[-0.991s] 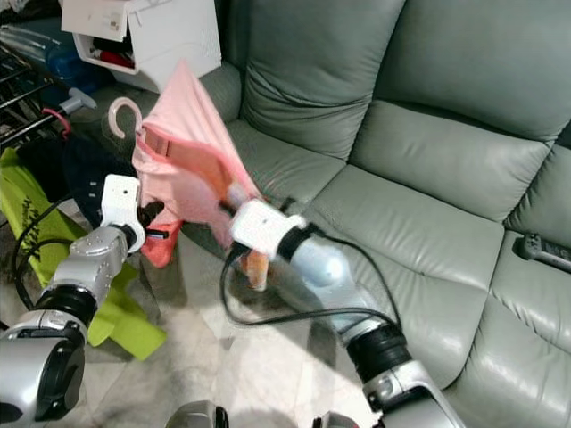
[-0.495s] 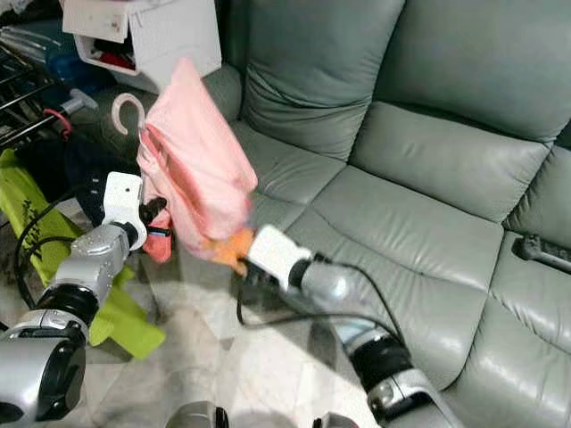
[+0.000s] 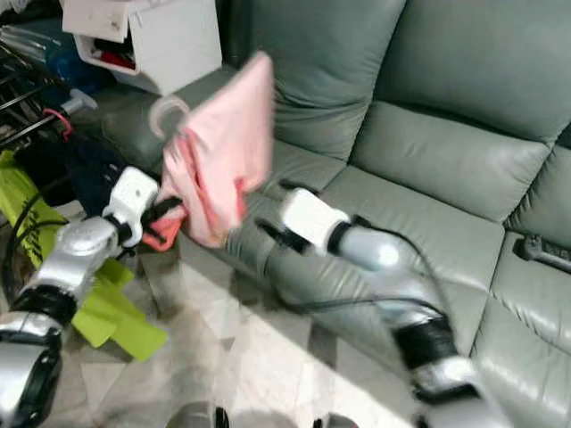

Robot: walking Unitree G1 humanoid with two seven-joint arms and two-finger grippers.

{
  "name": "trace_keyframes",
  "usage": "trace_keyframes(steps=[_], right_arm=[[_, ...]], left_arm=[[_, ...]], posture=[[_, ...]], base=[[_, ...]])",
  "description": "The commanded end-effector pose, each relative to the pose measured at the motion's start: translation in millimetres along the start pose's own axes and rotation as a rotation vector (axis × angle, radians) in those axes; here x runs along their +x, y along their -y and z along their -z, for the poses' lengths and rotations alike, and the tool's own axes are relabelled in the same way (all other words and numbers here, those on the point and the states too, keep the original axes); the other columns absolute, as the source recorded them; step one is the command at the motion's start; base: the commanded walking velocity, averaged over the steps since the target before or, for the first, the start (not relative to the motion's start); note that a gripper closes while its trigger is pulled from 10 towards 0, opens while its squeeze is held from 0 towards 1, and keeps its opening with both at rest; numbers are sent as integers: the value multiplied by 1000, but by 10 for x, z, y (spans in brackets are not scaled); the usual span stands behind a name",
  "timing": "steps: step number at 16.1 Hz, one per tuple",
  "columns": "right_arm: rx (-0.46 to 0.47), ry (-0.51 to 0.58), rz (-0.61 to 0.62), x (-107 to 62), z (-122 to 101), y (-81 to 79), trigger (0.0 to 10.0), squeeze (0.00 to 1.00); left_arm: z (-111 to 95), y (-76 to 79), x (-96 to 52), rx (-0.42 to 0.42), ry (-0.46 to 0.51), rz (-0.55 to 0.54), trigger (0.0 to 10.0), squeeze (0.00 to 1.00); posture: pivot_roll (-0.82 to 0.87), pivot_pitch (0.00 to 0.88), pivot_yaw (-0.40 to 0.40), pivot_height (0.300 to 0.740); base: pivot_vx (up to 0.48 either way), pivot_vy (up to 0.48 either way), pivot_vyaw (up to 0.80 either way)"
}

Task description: Hang hanger

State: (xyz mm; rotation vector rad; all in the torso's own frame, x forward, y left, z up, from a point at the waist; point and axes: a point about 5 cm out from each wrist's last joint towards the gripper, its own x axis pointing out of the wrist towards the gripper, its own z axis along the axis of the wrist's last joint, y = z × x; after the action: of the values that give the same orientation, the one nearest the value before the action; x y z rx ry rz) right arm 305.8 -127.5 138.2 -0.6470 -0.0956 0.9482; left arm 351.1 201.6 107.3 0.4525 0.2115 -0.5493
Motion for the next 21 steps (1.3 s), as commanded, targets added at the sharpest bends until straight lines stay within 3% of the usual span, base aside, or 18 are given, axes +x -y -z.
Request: trace_keyframes(steps=[1,5,10,11,12,13,14,16,17,19,20,21], right_arm=[[-21,-20,-134,-102,8,-80,10000,1000],[-33,-58,-270,-463,-59,12,10000,1000],[15,-73,-304,-638,-171,257,10000,961],[12,-87,-299,-659,-163,305,10000,835],[7,-113,-296,-692,-131,354,10000,580],[11,-134,-302,-728,-106,384,10000,133],[35,-169,-315,-781,-51,430,10000,0],[72,-195,-340,-822,16,460,10000,0],[83,-223,-346,-835,84,495,3608,0],[59,-271,-356,-857,151,578,0,0],[30,-299,-354,-871,163,651,0,0],[67,-268,-335,-843,111,746,0,0]], left_arm=[[22,18,-61,111,-9,85,0,0],[127,322,-100,326,-32,349,0,0],[101,440,-60,428,-25,448,0,0],[96,441,-60,434,-20,453,0,0],[90,441,-60,441,-15,456,0,0],[84,443,-61,451,-7,462,0,0],[72,452,-65,463,6,470,0,0],[61,488,-69,493,24,488,0,0],[56,526,-70,498,40,501,0,0],[56,553,-76,517,55,507,0,0],[59,560,-84,525,63,505,0,0],[78,576,-102,535,68,510,0,0]], posture=[[-34,1,71,740],[-58,0,74,740],[-66,0,83,740],[-66,0,83,740],[-64,0,83,740],[-64,0,83,740],[-62,0,82,740],[-62,0,82,740],[-61,0,80,740],[-61,0,80,740],[-57,0,79,740],[-57,0,79,740]], base=[[0,0,0],[0,0,0],[0,0,0],[0,0,0],[0,0,0],[0,0,0],[0,0,0],[0,0,0],[0,0,0],[0,0,0],[0,0,0],[0,0,0]])
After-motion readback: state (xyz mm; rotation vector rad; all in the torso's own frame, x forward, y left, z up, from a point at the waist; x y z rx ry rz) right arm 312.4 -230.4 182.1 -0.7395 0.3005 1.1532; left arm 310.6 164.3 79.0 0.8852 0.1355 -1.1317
